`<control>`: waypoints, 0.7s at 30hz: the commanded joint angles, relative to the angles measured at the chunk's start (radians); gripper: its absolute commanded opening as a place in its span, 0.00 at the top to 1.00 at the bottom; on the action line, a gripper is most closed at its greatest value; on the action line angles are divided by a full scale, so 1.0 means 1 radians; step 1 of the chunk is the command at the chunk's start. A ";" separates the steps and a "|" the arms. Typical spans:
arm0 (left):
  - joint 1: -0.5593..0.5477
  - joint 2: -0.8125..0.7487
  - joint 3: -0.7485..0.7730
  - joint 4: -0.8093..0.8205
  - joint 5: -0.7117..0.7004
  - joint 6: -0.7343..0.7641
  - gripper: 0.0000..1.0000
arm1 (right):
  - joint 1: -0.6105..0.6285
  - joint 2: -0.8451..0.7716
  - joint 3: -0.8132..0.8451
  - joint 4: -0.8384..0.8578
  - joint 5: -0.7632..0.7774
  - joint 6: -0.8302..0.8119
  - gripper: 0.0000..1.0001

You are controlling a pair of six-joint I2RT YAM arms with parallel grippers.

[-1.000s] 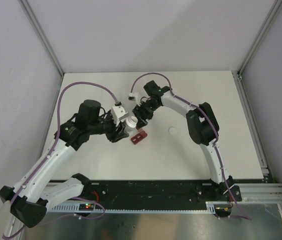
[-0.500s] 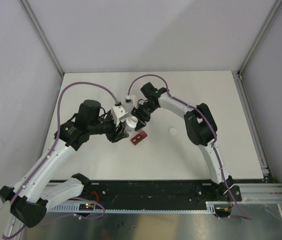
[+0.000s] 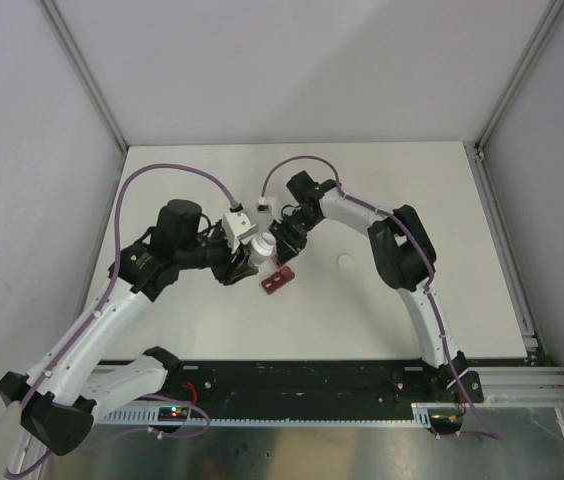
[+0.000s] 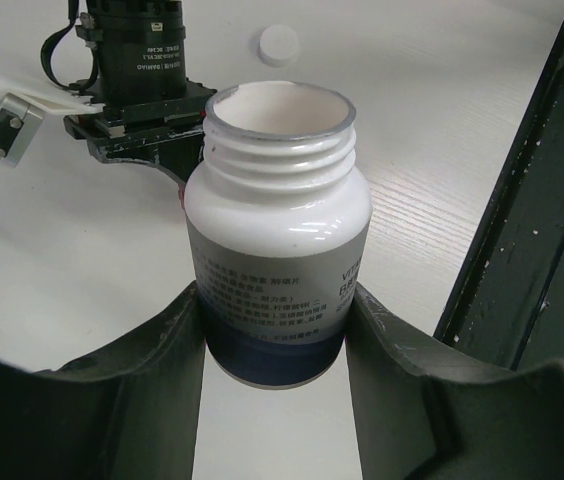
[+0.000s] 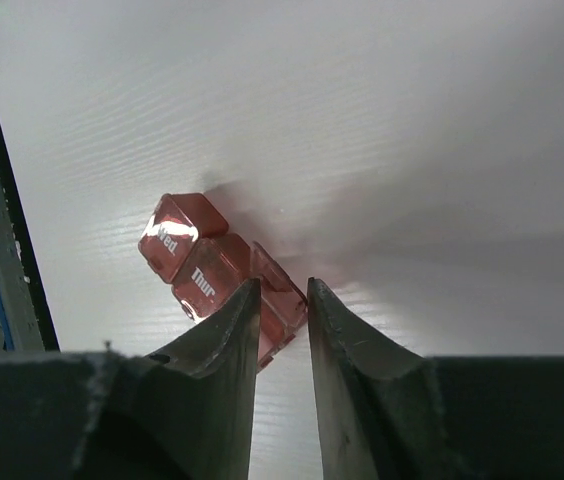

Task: Sort the pills into containers

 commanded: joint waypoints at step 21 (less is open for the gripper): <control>0.009 0.024 0.036 0.021 0.010 0.029 1.00 | -0.054 -0.154 -0.146 0.067 -0.036 0.005 0.88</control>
